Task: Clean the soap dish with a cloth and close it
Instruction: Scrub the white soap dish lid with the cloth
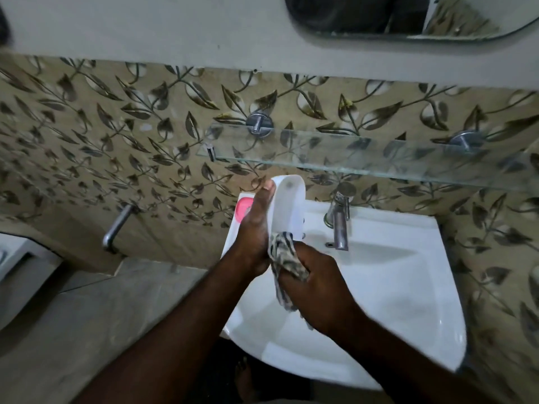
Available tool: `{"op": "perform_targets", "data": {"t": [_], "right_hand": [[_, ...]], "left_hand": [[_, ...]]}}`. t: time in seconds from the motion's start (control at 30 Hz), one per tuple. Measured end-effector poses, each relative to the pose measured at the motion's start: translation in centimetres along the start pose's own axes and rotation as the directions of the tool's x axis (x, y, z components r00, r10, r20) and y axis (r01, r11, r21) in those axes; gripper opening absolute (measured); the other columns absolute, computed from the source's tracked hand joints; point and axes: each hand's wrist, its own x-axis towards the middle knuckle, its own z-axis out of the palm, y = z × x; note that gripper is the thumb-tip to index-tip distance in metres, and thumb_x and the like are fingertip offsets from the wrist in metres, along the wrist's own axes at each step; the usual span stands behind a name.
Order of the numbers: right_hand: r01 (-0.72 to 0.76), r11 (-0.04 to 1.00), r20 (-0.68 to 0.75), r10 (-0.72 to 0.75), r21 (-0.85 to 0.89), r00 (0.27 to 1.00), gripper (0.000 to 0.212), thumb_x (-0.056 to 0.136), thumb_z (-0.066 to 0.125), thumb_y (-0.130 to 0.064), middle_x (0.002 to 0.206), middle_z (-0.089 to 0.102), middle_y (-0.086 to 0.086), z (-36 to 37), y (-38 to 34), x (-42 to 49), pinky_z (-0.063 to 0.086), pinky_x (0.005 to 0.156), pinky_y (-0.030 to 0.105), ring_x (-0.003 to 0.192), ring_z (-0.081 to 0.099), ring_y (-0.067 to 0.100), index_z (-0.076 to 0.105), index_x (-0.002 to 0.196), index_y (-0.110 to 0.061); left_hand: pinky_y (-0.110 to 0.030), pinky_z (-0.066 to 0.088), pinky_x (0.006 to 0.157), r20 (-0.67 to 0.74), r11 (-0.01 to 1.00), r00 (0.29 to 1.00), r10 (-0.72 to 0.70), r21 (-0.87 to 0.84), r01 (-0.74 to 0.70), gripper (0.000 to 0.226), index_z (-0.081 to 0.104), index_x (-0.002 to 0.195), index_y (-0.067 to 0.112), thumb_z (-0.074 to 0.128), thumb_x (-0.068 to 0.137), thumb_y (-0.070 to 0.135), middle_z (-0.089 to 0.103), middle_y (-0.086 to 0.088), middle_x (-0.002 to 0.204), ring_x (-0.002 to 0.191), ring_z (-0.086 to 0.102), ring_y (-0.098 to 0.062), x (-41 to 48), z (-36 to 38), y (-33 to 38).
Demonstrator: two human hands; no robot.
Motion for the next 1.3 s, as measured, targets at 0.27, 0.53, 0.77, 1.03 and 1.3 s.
{"op": "perform_targets", "data": {"t": [0.27, 0.53, 0.77, 1.03, 1.3], "right_hand": [[-0.144, 0.979, -0.108, 0.129, -0.145, 0.986, 0.011, 0.078, 0.056, -0.027, 0.068, 0.066, -0.003, -0.6, 2.3, 0.0, 0.05, 0.06, 0.035, 0.062, 0.061, 0.018, 0.061, 0.073, -0.019], [0.114, 0.901, 0.038, -0.108, -0.418, 0.993, 0.023, 0.076, 0.055, -0.03, 0.089, 0.071, -0.004, -0.3, 4.7, -0.8, 0.051, 0.067, 0.031, 0.079, 0.064, 0.021, 0.066, 0.095, -0.023], [-0.188, 0.98, -0.054, 0.192, 0.068, 0.98, 0.022, 0.078, 0.059, -0.026, 0.054, 0.054, -0.005, 0.6, 1.7, 0.4, 0.04, 0.052, 0.024, 0.051, 0.048, 0.005, 0.053, 0.06, -0.014], [-0.14, 0.987, -0.047, 0.136, -0.083, 0.99, 0.023, 0.077, 0.054, -0.04, 0.059, 0.062, -0.005, 0.3, 2.8, 1.8, 0.046, 0.055, 0.034, 0.056, 0.057, 0.012, 0.06, 0.063, -0.023], [0.132, 0.82, 0.081, -0.105, -0.557, 0.991, 0.015, 0.082, 0.06, -0.035, 0.083, 0.066, -0.005, 1.0, 5.5, 2.4, 0.05, 0.062, 0.028, 0.076, 0.064, 0.019, 0.064, 0.093, -0.025]], "left_hand": [[-0.031, 0.055, 0.066, -0.123, 0.994, 0.986, 0.11, 0.026, -0.107, 0.043, 0.071, 0.102, 0.021, 0.068, 0.075, 0.054, 0.073, 0.0, 0.088, 0.075, 0.069, -0.017, -0.9, 1.6, -2.5], [-0.032, 0.054, 0.067, -0.217, 0.998, 0.976, 0.023, -0.058, -0.036, 0.073, 0.063, 0.123, 0.009, 0.067, 0.074, 0.063, 0.068, -0.011, 0.102, 0.078, 0.067, -0.022, -1.4, 0.3, -3.2], [-0.042, 0.053, 0.086, -0.145, 0.997, 0.987, 0.071, -0.007, -0.072, 0.071, 0.061, 0.126, 0.008, 0.068, 0.076, 0.057, 0.069, -0.016, 0.108, 0.094, 0.066, -0.03, -1.0, -0.2, -2.9], [-0.049, 0.051, 0.085, -0.157, 0.998, 0.987, 0.038, -0.042, -0.045, 0.029, 0.077, 0.081, 0.031, 0.068, 0.069, 0.055, 0.072, -0.005, 0.081, 0.077, 0.065, -0.027, 0.7, -0.7, -1.5], [-0.042, 0.049, 0.078, -0.122, 0.996, 0.992, -0.033, -0.091, 0.022, 0.036, 0.077, 0.087, 0.029, 0.071, 0.067, 0.059, 0.073, -0.01, 0.086, 0.082, 0.062, -0.029, 2.7, -2.2, -1.2]]}}
